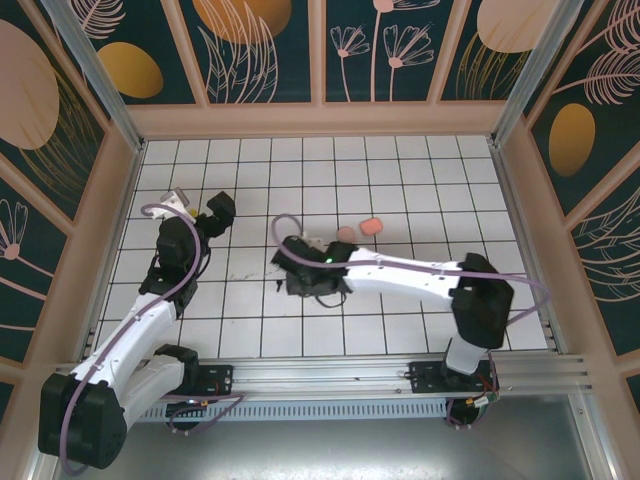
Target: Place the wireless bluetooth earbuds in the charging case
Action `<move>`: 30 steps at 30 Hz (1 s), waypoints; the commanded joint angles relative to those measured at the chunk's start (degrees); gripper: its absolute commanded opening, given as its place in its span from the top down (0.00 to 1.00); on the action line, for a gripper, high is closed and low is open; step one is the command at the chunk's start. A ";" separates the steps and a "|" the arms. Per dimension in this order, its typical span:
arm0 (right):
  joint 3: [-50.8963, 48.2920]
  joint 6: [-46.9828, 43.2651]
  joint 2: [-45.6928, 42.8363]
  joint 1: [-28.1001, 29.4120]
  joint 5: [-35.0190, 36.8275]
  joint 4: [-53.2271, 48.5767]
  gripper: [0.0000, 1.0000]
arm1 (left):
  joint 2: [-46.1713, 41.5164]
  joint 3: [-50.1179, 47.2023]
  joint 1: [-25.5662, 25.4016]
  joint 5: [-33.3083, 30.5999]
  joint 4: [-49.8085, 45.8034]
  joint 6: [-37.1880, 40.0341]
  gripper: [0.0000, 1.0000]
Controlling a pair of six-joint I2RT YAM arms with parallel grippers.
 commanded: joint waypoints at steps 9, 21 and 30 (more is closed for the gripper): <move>-6.32 -1.56 -13.20 -18.38 -2.39 12.72 0.63 | 3.39 -7.14 0.19 28.62 26.71 -2.63 0.01; -8.57 10.79 -14.51 -26.63 -12.84 25.51 0.63 | 13.88 -11.71 -10.77 27.46 44.04 -4.43 0.01; -7.30 12.85 -12.85 -25.44 -13.90 27.21 0.64 | 27.05 -7.04 -18.25 27.90 54.12 -5.27 0.07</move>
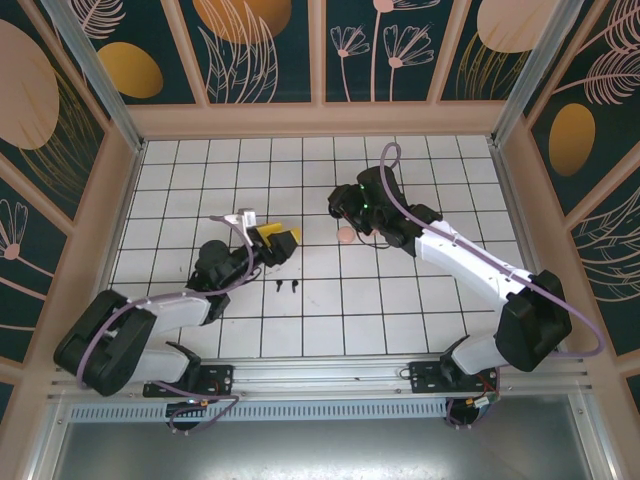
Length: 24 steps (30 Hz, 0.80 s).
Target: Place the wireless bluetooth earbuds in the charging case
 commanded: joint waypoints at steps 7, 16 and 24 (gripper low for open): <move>2.09 2.32 1.71 2.94 0.59 2.05 0.64 | 12.45 9.57 -5.89 1.12 13.54 -1.54 0.27; 1.96 2.37 1.16 3.47 1.16 1.79 0.64 | 17.67 13.31 -7.56 -0.45 16.13 -2.16 0.45; 1.61 2.43 0.73 3.60 1.18 1.97 0.64 | 19.04 14.66 -7.68 -1.00 16.69 -2.42 0.63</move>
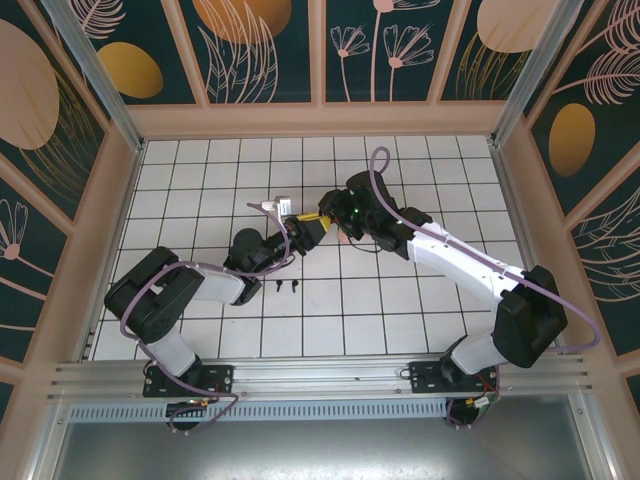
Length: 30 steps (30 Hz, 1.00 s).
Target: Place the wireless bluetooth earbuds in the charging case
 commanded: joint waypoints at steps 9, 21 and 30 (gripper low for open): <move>0.95 0.70 -0.97 0.62 0.60 1.80 0.64 | 0.94 2.57 -0.33 -0.19 4.64 -0.59 0.61; 0.88 0.97 -1.18 0.80 0.59 2.08 0.64 | 3.20 2.66 -0.66 -0.28 5.16 -0.90 0.75; 0.82 1.40 -1.96 0.99 0.80 2.60 0.48 | 3.27 2.84 -0.72 -0.71 5.48 -1.60 1.00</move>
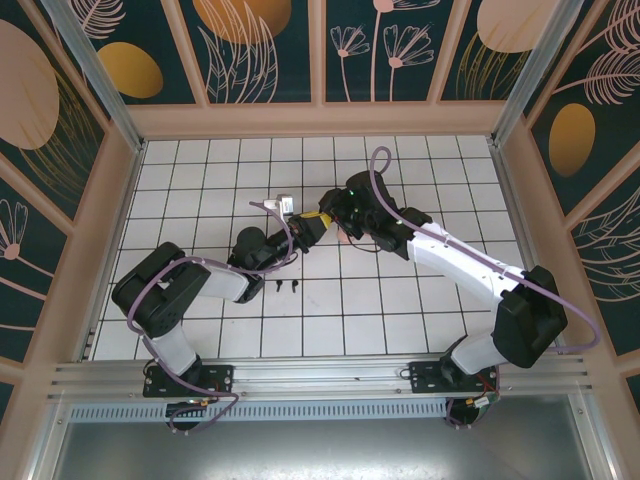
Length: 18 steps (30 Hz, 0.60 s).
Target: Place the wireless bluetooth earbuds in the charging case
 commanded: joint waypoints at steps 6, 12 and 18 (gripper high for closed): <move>-0.64 -0.27 -7.49 -1.57 4.27 0.98 0.21 | -0.89 -0.65 -0.45 -1.75 3.15 -0.25 1.00; -4.82 -9.73 -14.95 -5.38 3.69 1.25 0.20 | -7.05 -1.43 2.63 3.55 -4.67 4.16 1.00; -11.77 -26.97 -20.29 -10.12 -6.88 6.38 0.21 | -10.06 1.59 8.28 18.48 -14.63 7.51 1.00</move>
